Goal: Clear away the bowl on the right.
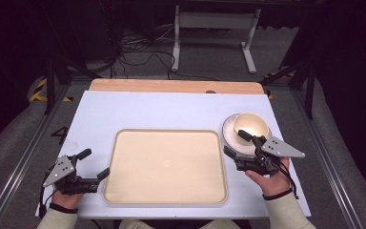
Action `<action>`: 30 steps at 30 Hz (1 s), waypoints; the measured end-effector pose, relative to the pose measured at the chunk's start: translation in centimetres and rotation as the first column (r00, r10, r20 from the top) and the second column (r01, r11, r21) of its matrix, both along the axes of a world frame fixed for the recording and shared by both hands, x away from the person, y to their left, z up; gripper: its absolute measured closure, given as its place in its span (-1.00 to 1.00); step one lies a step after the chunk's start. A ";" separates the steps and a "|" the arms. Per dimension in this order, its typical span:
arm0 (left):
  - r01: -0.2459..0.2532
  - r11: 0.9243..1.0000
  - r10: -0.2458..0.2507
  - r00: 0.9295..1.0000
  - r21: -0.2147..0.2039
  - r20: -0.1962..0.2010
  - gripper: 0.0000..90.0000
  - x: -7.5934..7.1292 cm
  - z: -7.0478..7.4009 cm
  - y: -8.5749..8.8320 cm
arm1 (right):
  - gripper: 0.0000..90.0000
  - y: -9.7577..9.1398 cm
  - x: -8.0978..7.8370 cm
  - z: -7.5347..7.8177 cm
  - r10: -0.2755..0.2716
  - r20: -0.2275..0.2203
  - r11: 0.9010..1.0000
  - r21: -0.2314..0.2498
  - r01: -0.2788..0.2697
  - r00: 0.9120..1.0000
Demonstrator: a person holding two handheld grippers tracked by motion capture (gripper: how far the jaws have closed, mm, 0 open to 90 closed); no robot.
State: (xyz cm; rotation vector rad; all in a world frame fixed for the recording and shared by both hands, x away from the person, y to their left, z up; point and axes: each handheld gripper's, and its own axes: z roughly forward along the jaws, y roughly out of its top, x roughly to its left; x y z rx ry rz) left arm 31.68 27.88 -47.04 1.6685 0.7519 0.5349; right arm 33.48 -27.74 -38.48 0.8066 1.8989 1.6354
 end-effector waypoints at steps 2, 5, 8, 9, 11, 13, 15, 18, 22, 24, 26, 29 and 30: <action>-0.001 1.000 0.001 1.000 0.001 0.002 -0.99 0.0 0.0 0.0 | -0.54 -0.2 0.2 0.1 -0.012 -0.004 1.000 -0.001 0.012 1.000; -0.003 1.000 0.003 1.000 -0.003 0.003 -0.99 0.0 0.0 0.0 | -0.54 -0.4 0.5 0.3 -0.025 -0.009 1.000 0.000 0.025 1.000; -0.002 1.000 0.002 1.000 -0.002 0.004 -0.99 0.0 0.0 0.0 | -0.54 -0.7 0.9 0.6 -0.048 -0.012 0.999 -0.013 0.048 0.999; -0.001 1.000 0.001 1.000 0.002 0.002 -0.99 0.0 0.0 0.0 | -0.53 -0.8 1.1 0.7 -0.053 -0.009 0.998 -0.024 0.053 0.999; 0.000 1.000 0.000 1.000 0.000 0.001 -0.99 0.0 0.0 0.0 | -0.53 -0.9 1.2 0.8 -0.061 -0.012 0.998 -0.031 0.060 0.998; 0.001 1.000 -0.001 1.000 0.000 0.000 -0.99 0.0 0.0 0.0 | -0.53 -1.3 1.6 1.0 -0.078 -0.010 0.996 -0.050 0.078 0.997; -0.001 1.000 0.001 1.000 0.002 0.002 -0.99 0.0 0.0 0.0 | -0.52 -1.5 1.9 1.2 -0.093 -0.010 0.994 -0.064 0.092 0.996; 0.001 1.000 -0.001 1.000 0.000 0.000 -0.99 0.0 0.0 0.0 | -0.52 -2.0 2.4 1.3 -0.118 -0.024 0.991 -0.064 0.116 0.993; 0.001 1.000 -0.001 1.000 0.000 0.000 -0.99 0.0 0.0 0.0 | -0.53 -2.7 3.0 1.5 -0.141 -0.036 0.988 -0.065 0.138 0.989; 0.002 1.000 -0.002 1.000 0.000 0.000 -0.99 0.0 0.0 0.0 | -0.52 -3.0 3.2 1.7 -0.151 -0.042 0.987 -0.067 0.148 0.988; 0.002 1.000 -0.002 1.000 -0.002 0.001 -0.99 0.0 0.0 0.0 | -0.54 -3.3 3.4 1.9 -0.166 -0.048 0.984 -0.069 0.163 0.985; 0.002 1.000 -0.002 1.000 -0.003 0.000 -0.99 0.0 0.0 0.0 | -0.55 -3.7 3.8 2.0 -0.188 -0.046 0.979 -0.087 0.183 0.981; 0.003 1.000 -0.003 1.000 -0.002 0.001 -0.99 0.0 0.0 0.0 | -0.54 -3.8 3.9 2.0 -0.194 -0.043 0.978 -0.090 0.190 0.980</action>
